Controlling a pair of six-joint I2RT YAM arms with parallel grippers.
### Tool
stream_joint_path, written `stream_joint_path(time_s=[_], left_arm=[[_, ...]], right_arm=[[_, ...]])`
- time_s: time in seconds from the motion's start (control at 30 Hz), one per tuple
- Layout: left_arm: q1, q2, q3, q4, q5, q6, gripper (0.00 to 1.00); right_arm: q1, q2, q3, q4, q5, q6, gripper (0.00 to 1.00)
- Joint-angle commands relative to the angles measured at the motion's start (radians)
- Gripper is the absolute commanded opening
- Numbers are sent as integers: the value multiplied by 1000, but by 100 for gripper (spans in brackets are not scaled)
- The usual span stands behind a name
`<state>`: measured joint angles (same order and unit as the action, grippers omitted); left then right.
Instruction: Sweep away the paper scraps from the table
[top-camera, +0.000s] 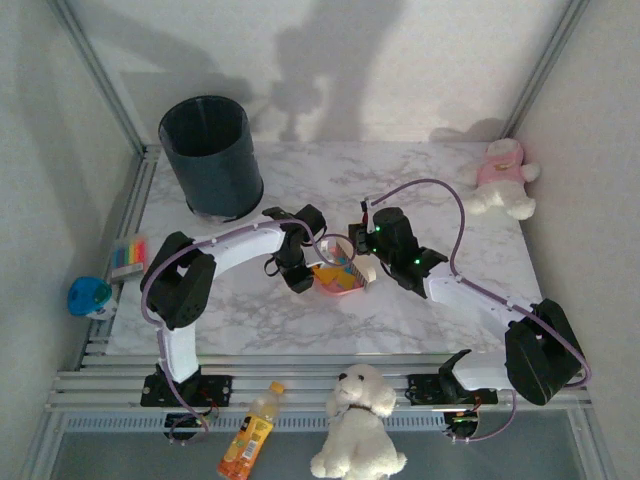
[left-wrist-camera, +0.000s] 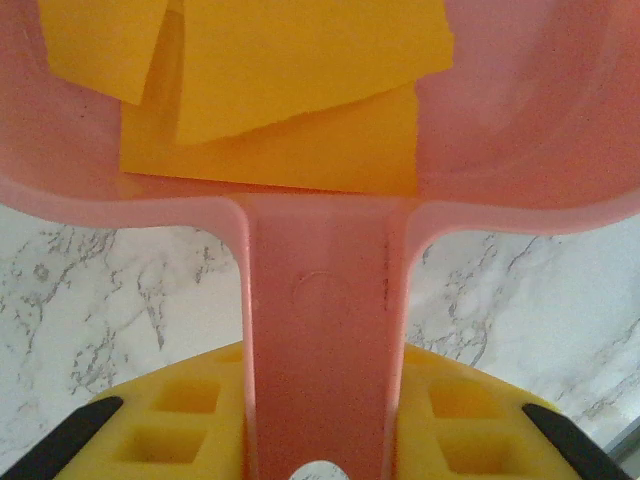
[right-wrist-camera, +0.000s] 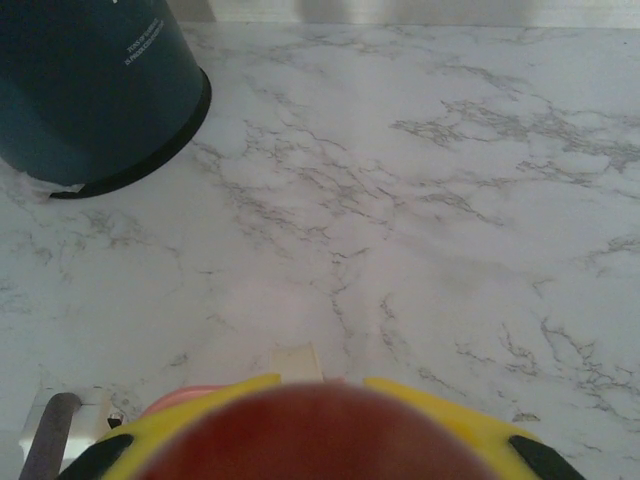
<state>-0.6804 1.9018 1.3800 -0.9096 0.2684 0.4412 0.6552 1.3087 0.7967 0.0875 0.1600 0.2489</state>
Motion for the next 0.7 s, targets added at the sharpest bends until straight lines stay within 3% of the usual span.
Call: stream_joint_path(time_s=[0.0, 0.3, 0.67], left_arm=[[-10, 22, 7, -17, -11, -13, 0], [-10, 21, 4, -13, -11, -13, 0], [-10, 19, 0, -11, -9, -15, 0]], right_arm=[[10, -37, -11, 27, 51, 13, 0], [11, -61, -25, 6, 197, 23, 0], [11, -10, 7, -11, 32, 14, 0]])
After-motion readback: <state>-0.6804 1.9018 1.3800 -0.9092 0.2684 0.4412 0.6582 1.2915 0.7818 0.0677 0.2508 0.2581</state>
